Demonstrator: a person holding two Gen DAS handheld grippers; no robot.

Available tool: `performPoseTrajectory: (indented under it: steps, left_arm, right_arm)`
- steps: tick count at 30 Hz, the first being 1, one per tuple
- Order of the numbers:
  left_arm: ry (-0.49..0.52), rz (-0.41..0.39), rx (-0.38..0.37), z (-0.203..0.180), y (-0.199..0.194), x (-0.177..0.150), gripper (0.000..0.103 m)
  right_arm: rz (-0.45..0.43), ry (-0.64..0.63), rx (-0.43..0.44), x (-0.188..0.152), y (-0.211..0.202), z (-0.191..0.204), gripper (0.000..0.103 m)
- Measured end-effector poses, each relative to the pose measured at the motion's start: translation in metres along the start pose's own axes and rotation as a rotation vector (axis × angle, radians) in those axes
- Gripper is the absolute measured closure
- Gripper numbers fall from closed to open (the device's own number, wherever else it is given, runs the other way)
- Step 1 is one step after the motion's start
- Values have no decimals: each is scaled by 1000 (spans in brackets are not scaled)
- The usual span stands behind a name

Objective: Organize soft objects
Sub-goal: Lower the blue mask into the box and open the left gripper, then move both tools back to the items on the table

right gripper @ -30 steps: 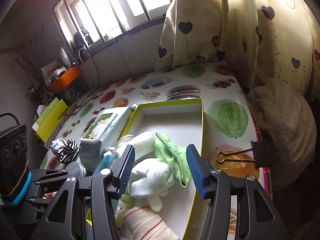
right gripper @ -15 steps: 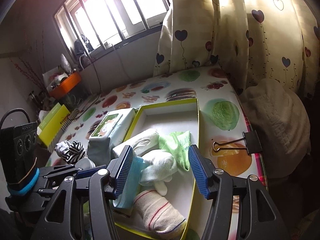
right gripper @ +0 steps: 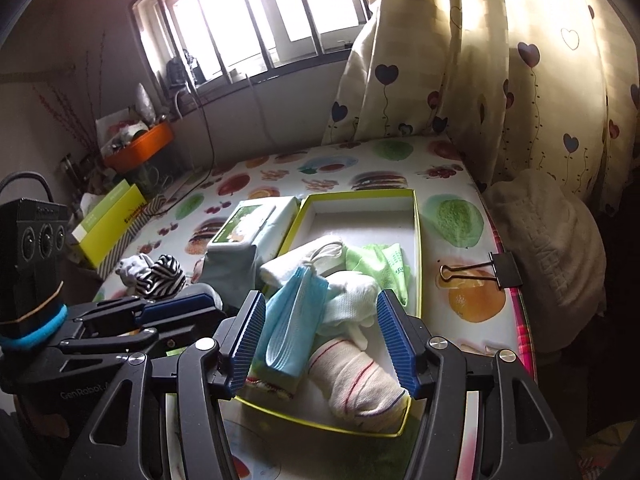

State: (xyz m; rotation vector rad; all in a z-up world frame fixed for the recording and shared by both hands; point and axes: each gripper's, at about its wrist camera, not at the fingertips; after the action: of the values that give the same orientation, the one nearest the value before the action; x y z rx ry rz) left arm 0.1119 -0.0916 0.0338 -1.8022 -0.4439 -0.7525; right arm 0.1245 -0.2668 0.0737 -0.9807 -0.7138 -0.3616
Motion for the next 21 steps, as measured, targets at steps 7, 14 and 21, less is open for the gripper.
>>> performPoseTrajectory:
  steps: [7,14,21]
  left_arm:
    - [-16,-13,10,8,-14,-6,74]
    - [-30,-35,48,20,-30,-15,74]
    - [-55,-35,86,37,-36,-26,74]
  right_arm:
    - [-3,-37,1,-3,-6,20,45]
    - [3,-51,24,-5,-3,36,45]
    - [19,-71,51,-8,4,50,45]
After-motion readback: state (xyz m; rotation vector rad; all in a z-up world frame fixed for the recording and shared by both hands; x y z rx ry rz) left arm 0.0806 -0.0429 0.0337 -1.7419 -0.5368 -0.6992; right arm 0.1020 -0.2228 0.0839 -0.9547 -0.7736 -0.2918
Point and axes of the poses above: each gripper's, at about its wrist camera, not at the fingertips, and y roughly the way its jaws point, z to its left, x to its top, and after that the axes turned 8 degrees about x, right-handed
